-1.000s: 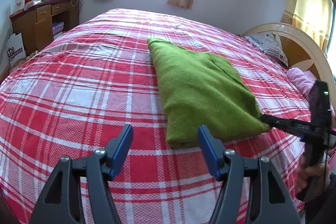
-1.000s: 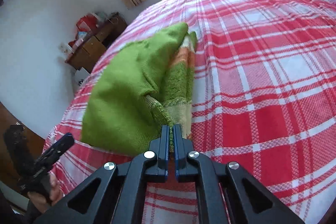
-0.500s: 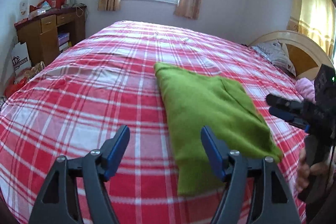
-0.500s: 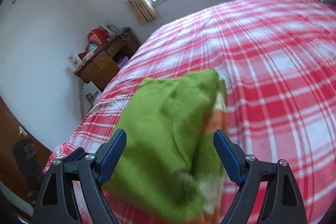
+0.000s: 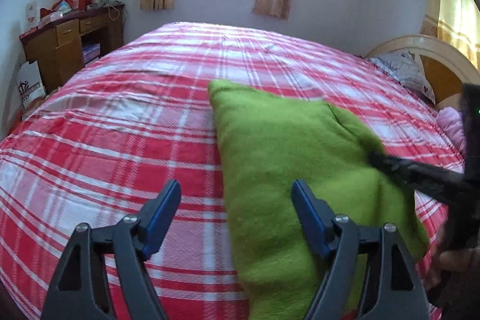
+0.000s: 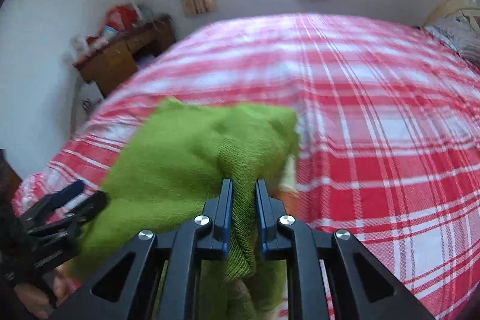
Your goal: Fold small clothes
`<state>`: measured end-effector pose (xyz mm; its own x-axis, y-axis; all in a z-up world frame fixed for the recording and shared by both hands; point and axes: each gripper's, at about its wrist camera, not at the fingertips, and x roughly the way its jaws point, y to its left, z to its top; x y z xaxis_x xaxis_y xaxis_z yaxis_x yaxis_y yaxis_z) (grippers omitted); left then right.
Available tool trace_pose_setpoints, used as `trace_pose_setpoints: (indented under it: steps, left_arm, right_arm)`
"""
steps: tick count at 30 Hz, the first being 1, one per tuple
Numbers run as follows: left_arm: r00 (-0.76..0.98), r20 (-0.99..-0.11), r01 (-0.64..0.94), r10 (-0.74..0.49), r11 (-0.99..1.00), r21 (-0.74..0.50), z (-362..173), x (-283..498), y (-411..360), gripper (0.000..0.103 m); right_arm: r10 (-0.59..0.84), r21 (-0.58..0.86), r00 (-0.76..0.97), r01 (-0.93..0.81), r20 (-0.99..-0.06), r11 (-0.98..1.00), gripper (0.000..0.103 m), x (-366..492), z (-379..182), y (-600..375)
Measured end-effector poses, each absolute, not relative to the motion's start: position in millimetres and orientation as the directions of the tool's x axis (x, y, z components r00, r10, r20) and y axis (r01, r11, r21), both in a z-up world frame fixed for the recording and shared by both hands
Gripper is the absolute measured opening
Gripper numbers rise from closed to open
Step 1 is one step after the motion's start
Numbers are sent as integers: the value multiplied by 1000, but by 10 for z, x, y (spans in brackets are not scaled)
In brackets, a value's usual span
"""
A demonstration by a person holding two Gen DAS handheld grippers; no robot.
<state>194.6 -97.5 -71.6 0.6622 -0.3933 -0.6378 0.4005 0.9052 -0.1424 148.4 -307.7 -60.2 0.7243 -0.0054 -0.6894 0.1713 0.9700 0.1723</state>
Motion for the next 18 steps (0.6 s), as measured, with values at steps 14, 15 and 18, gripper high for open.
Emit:
trace_pose_setpoints:
  steps: [14, 15, 18]
  left_arm:
    - [685, -658, 388, -311, 921, -32, -714, 1879, -1063, 93]
    - [690, -657, 382, -304, 924, -27, -700, 1842, -1053, 93]
    - [686, -666, 367, -292, 930, -29, -663, 1798, -1040, 92]
  right_arm:
    - [-66, 246, 738, 306, -672, 920, 67, 1043, -651, -3328]
    - [-116, 189, 749, 309, -653, 932, 67, 923, -579, -3224]
    - [-152, 110, 779, 273, -608, 956, 67, 698, -466, -2938]
